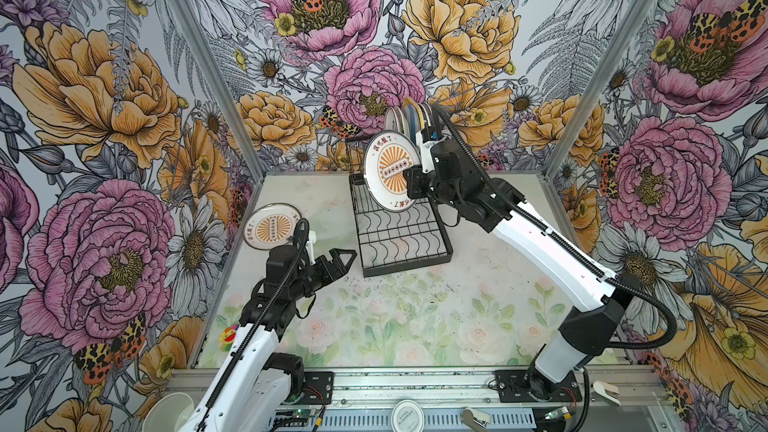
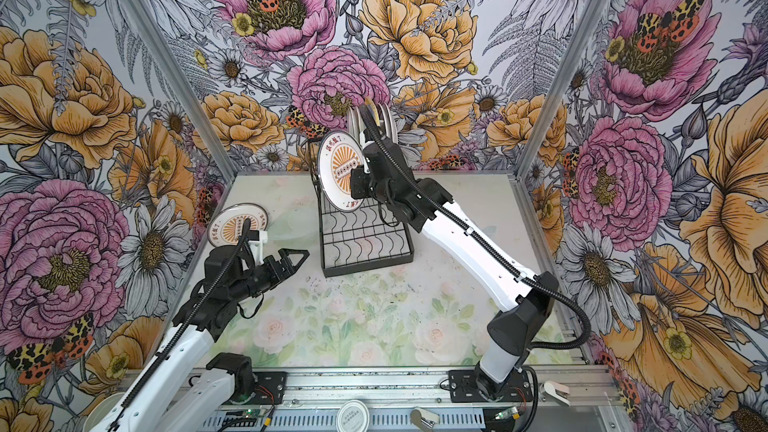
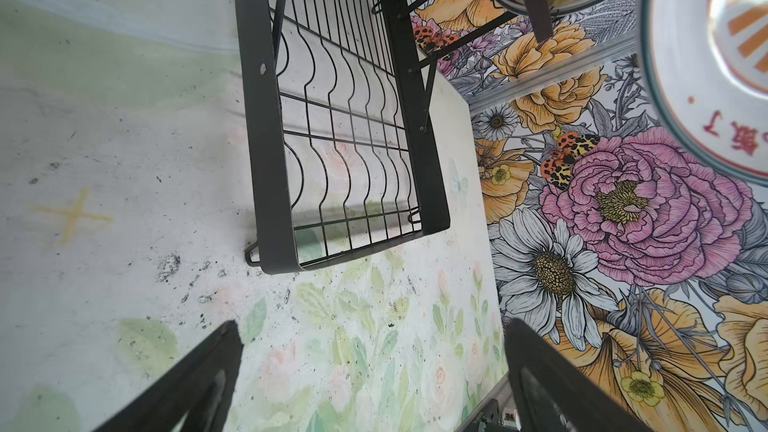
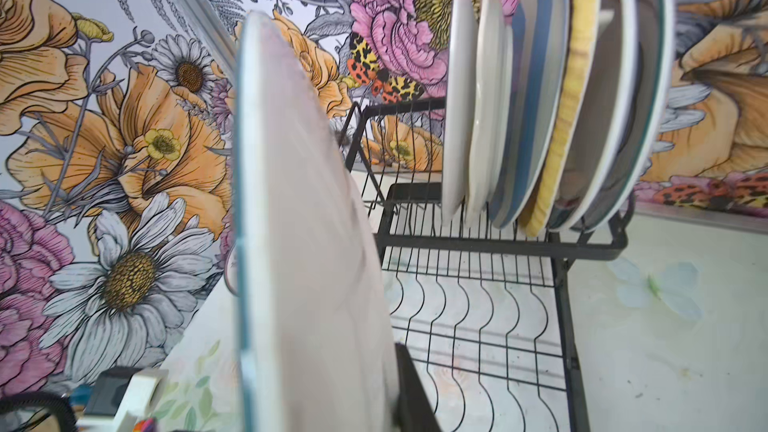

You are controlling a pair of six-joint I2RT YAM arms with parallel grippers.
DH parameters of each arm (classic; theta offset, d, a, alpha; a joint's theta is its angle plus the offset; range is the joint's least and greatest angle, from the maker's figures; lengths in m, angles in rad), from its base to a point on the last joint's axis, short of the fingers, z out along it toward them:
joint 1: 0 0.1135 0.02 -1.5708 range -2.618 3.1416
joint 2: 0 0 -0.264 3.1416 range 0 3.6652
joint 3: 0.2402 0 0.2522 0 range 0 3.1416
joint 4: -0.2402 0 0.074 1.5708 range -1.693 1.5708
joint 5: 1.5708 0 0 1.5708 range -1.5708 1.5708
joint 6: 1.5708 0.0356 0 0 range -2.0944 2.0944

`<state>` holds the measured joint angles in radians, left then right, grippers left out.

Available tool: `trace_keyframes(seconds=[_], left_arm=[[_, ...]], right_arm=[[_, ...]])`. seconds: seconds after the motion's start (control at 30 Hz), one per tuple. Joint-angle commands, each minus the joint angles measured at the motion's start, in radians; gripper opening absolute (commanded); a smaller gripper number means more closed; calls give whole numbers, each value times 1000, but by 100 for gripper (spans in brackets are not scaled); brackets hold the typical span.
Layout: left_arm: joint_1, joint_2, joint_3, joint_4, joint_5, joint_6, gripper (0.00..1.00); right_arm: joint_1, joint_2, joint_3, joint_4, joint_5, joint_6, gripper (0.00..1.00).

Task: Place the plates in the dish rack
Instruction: 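Carry the upright sunburst plate into a rack slot with the right gripper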

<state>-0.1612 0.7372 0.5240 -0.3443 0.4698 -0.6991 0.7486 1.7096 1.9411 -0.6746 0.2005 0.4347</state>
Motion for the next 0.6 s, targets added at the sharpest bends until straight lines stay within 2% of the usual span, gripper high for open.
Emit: trace_keyframes(seconds=[0.0, 0.23, 0.57], left_arm=[[9, -1, 18, -7, -31, 17, 99], [9, -4, 8, -7, -35, 15, 99], [13, 16, 6, -7, -36, 26, 99]], right_arm=[[23, 72, 133, 15, 217, -84, 0], [39, 247, 373, 18, 413, -146, 0], [39, 497, 705, 24, 537, -238, 0]])
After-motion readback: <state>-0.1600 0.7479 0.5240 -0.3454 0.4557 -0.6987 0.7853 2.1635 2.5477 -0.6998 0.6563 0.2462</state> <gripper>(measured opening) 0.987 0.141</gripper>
